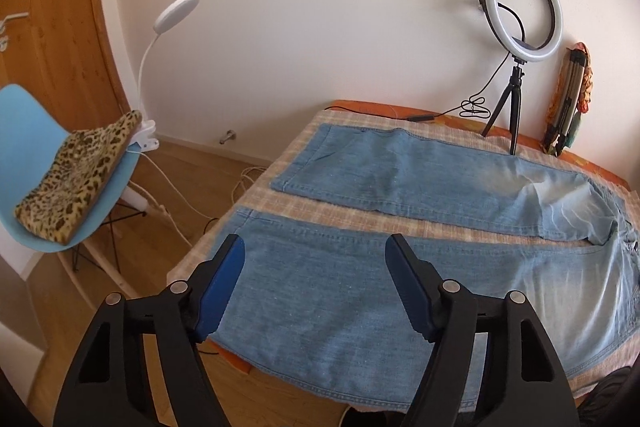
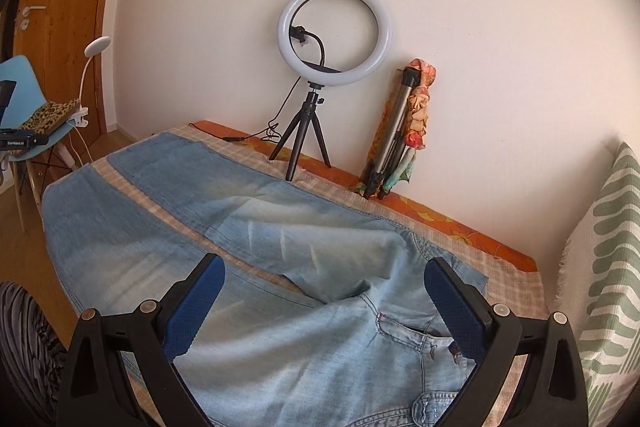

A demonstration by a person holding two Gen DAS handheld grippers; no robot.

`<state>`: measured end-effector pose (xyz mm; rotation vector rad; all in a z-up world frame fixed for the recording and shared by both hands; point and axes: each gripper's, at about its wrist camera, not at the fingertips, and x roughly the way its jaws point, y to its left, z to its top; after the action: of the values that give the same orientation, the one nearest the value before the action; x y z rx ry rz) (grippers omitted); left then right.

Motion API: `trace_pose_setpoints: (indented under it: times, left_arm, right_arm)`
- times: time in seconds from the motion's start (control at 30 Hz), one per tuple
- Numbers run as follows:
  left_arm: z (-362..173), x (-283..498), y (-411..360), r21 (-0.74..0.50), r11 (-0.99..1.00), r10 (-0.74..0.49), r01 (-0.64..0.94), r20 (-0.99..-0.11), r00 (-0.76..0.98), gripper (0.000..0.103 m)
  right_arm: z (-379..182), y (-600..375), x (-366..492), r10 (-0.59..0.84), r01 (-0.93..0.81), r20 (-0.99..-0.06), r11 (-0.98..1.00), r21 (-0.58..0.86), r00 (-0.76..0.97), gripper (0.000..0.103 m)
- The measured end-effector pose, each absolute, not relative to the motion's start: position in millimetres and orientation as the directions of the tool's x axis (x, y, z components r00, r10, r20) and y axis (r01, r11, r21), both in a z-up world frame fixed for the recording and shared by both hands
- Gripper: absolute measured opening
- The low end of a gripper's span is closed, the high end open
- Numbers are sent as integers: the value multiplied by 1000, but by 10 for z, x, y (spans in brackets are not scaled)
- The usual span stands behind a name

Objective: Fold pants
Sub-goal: 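Move the right tool toward the jeans' leg hem and lower it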

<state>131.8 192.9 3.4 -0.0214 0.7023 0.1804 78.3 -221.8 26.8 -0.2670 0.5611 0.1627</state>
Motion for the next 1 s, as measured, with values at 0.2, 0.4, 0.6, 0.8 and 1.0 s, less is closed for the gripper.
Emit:
trace_pose_setpoints:
  times: [0.2, 0.4, 0.6, 0.8, 1.0]
  left_arm:
    - [5, 2068, 2232, -23, 984, 112, -175, -685, 720, 72]
    - [-145, 2823, 2495, -105, 975, 59, -198, -734, 676, 72]
    - [-354, 3610, 2591, -134, 974, 14, -184, -771, 636, 69]
    - [-719, 4356, 2480, -192, 969, -73, -155, -824, 561, 69]
    - [-925, 4838, 2051, -159, 982, -85, -103, -858, 507, 69]
  right_arm:
    - [322, -1982, 1549, 163, -289, -602, 950, -118, 782, 97]
    - [140, -1784, 2342, 203, -333, -667, 940, -73, 717, 88]
    - [-252, -1680, 3057, 217, -370, -740, 928, -46, 636, 73]
    - [-747, -1663, 3682, 177, -386, -796, 919, -76, 579, 70]
    - [-1106, -1700, 4153, 169, -457, -828, 882, -116, 535, 69]
